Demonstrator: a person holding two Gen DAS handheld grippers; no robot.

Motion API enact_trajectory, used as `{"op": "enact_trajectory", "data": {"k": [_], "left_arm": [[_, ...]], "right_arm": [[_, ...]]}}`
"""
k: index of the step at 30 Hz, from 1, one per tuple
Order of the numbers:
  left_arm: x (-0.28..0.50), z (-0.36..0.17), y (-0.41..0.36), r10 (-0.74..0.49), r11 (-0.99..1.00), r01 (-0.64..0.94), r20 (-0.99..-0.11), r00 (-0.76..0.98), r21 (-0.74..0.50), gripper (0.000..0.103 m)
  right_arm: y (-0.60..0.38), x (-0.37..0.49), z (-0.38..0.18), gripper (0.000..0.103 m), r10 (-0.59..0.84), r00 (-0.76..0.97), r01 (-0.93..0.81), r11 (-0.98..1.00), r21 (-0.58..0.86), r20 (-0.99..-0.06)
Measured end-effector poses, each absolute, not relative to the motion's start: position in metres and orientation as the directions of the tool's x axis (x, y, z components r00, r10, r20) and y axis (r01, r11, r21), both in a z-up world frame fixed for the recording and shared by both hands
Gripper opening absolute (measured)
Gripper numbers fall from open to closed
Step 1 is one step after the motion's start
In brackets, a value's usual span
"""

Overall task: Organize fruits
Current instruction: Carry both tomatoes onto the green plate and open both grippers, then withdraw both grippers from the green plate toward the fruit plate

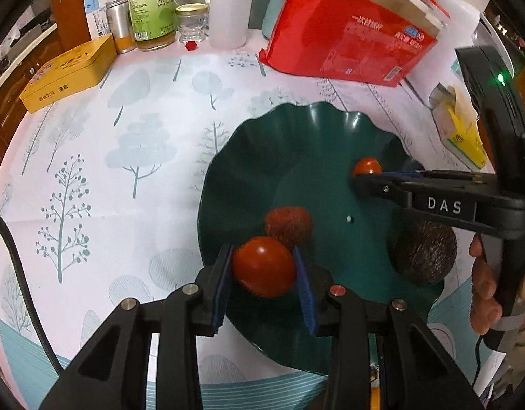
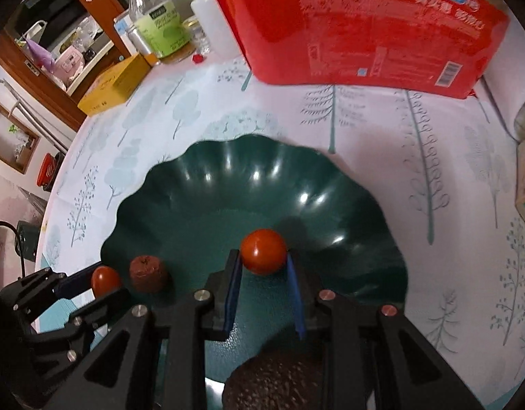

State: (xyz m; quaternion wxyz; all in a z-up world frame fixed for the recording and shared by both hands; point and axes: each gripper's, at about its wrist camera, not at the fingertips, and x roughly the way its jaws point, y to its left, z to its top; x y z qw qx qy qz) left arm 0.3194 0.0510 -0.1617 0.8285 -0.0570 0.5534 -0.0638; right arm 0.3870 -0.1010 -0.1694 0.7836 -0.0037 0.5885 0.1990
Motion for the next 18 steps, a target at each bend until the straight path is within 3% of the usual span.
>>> {"op": "enact_trajectory", "data": {"k": [5,18], "left_arm": [[0.313,-0.155,0.049,-0.162,0.987,0.054,-0.902,0.401,-0.153,0.061],[0.282,-0.099,0.051,-0.129,0.992,0.060,-0.873,0.470,-0.115,0.063]], "right_arm": [[-0.103,0.386,-0.164,0.042,0.333,0.224,-0.304,0.917,0.259,-0.916],[-0.110,0.348,-0.099,0.045,0.334,0.344,-0.362,0.910,0.204,-0.878]]}}
